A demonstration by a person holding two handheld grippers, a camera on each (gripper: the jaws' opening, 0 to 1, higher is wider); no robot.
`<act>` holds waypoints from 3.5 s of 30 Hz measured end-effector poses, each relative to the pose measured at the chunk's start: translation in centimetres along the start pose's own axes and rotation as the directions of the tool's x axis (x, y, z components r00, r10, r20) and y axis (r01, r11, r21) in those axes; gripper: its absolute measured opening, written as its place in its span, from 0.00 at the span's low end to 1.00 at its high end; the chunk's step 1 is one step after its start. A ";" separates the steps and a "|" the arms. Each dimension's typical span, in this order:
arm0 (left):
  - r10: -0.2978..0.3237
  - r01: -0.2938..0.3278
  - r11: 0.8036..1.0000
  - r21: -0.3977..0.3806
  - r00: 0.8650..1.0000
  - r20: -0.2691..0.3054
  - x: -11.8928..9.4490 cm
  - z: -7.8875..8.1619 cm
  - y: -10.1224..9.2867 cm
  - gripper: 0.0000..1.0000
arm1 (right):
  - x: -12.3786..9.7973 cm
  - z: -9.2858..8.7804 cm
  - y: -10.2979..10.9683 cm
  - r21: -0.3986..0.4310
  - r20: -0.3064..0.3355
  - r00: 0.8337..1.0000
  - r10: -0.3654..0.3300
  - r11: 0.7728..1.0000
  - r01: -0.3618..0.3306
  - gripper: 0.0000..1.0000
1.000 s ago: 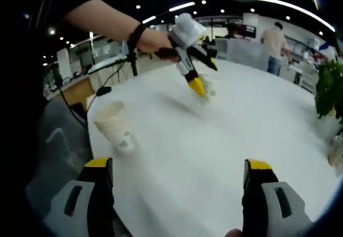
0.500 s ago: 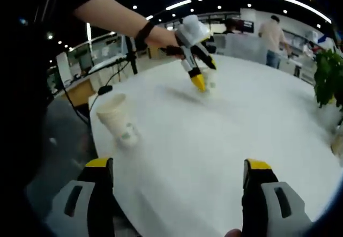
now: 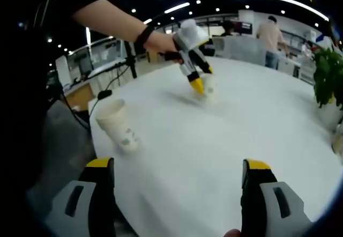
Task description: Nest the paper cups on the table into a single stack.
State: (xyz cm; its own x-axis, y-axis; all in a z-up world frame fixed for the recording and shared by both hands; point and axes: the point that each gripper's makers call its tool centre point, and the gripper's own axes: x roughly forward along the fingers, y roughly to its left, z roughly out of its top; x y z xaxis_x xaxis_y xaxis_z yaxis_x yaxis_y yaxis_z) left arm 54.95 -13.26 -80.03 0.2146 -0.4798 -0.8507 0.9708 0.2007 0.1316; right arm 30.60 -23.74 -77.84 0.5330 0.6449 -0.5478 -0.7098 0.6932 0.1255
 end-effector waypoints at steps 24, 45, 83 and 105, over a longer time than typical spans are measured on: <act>-0.047 0.048 0.998 -0.031 0.999 0.012 -0.2 0.1 -1.3 0.39 | 0.0 0.3 -0.1 0.025 0.017 1.000 -0.018 1.000 0.018 0.95; -0.041 0.045 0.998 -0.052 0.996 0.083 -6.3 2.0 -2.7 0.39 | -1.4 3.6 0.0 0.031 0.058 0.996 -0.068 0.997 0.066 0.94; -0.109 0.181 0.967 -0.180 0.929 0.353 -21.3 4.6 -11.3 0.39 | -3.2 6.4 4.6 0.059 0.135 0.981 -0.140 0.989 0.133 0.94; -0.135 0.269 0.928 -0.257 0.888 0.441 -22.2 5.6 -14.6 0.39 | -1.6 12.2 8.2 0.146 0.294 0.956 -0.008 0.989 -0.036 0.81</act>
State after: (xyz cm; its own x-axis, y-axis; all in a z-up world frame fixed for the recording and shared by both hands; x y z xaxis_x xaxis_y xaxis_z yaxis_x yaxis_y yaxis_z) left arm 36.58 -10.30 -60.22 0.1070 -0.8292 -0.5486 0.9310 0.2772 -0.2373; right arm 29.61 -15.16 -65.85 0.6508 0.7051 -0.2815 -0.6536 0.7090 0.2650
